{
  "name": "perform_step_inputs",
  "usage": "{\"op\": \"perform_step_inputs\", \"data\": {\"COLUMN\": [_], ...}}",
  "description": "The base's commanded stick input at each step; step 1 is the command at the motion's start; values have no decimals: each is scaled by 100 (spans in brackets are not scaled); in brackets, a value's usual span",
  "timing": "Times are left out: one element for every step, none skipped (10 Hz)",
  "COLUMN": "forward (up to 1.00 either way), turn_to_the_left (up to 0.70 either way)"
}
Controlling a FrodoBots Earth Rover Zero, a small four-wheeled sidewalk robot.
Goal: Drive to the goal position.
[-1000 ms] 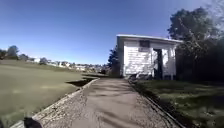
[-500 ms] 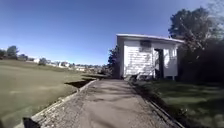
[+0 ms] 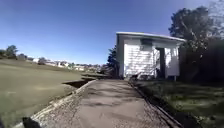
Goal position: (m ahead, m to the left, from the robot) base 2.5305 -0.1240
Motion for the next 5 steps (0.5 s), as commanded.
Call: {"op": "perform_step_inputs", "data": {"forward": [50,50,50,50,50], "turn_to_the_left": [0,0,0,0,0]}}
